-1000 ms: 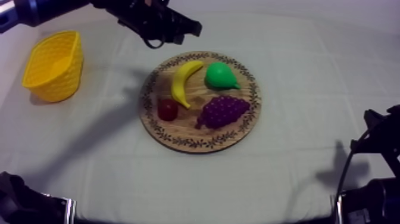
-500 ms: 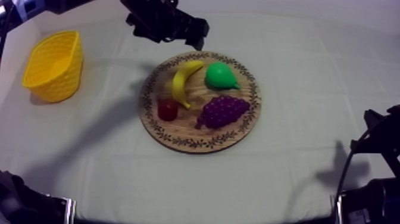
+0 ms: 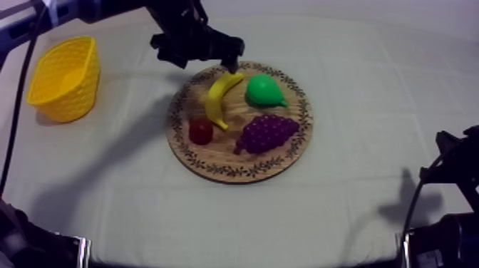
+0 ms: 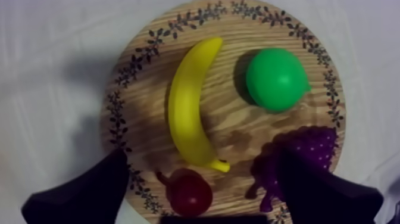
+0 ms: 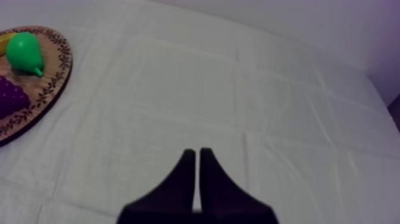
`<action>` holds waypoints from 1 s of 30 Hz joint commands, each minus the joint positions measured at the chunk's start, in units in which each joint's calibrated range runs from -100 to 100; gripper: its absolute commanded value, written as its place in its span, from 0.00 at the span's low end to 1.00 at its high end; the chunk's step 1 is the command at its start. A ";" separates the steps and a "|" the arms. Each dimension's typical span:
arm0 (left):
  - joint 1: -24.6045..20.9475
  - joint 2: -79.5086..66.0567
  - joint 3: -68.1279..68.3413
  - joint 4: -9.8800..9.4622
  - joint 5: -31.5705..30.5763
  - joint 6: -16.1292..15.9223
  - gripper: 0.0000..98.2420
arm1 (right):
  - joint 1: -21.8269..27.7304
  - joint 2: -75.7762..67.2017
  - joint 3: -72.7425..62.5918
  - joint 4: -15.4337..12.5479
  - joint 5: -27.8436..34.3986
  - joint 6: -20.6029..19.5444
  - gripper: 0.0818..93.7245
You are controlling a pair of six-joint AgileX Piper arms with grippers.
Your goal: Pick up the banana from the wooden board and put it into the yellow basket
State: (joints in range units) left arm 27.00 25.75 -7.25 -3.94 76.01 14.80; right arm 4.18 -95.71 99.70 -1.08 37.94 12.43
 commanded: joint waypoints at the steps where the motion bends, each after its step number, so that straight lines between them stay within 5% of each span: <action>1: -0.16 1.98 -0.66 0.46 -0.05 -0.21 0.94 | 0.03 -0.04 -0.03 -0.02 0.05 0.00 0.01; 30: -1.57 22.43 -18.77 4.56 11.02 -2.01 0.89 | 0.03 -0.04 -0.03 -0.02 0.05 0.00 0.01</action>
State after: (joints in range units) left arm 25.44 47.95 -25.85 0.65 86.80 12.76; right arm 4.18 -95.71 99.70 -1.08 37.94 12.35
